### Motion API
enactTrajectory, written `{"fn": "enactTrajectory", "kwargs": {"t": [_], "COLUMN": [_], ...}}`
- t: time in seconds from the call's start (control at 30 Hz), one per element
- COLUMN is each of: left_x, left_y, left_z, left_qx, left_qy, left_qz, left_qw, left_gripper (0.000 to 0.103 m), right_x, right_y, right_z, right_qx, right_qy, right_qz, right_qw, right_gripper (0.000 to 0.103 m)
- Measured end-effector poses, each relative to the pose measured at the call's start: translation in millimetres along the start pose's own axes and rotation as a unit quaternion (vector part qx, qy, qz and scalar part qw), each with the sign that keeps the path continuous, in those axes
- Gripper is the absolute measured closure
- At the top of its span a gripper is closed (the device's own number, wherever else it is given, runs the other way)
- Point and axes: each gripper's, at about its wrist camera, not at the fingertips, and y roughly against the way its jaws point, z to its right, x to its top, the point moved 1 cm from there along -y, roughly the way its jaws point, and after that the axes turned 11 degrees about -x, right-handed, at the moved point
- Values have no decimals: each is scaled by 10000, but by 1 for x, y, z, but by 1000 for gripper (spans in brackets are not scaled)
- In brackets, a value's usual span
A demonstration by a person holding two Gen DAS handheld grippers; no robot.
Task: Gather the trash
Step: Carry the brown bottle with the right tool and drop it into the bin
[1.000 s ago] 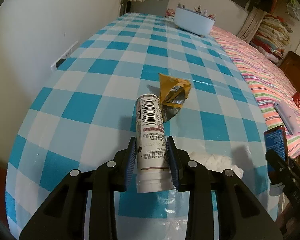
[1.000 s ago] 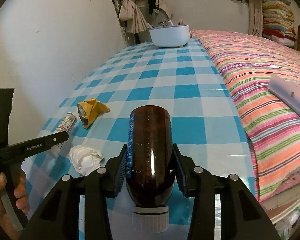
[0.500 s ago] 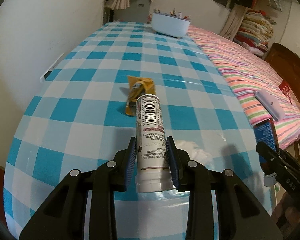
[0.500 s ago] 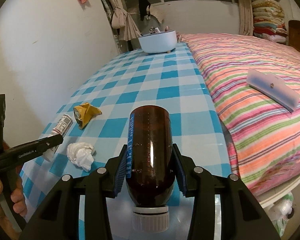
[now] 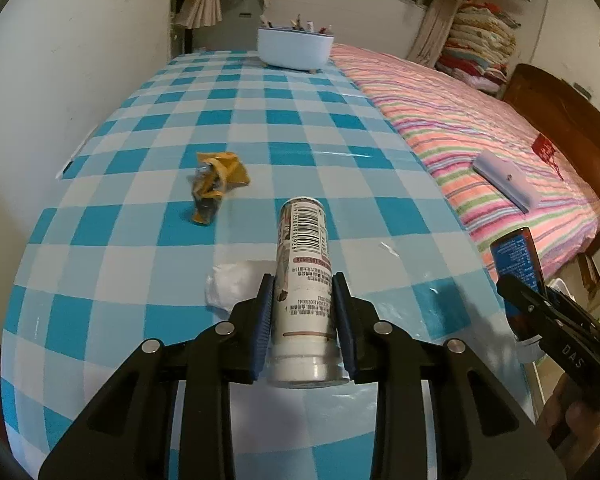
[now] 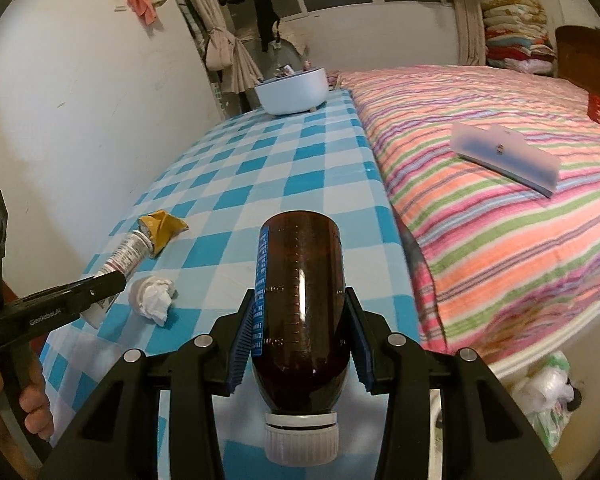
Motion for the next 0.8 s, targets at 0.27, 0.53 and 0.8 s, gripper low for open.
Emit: {"fn": "enactTrajectory", "kwargs": {"t": [0.27,0.53,0.8], "left_x": [-5,-10,-16], "left_y": [-2,-6,-9], "left_z": [22,47,73], "left_qx": [-118,-256,-391], "left_qy": [-216,-476,-724], "left_qz": [-36,-73,-116], "left_qw": [9997,9985,9965], "left_gripper": [74,75,75], "right_x": [-13,-22,-33], "right_y": [13,24,40], "right_z": [26,49,75], "right_qx": [-135,-259,-462], "right_qy": [-240,-421,-624], "right_qz": [47,114,206], "right_qw": [9996,9987,9968], "right_gripper": [62,62,62]}}
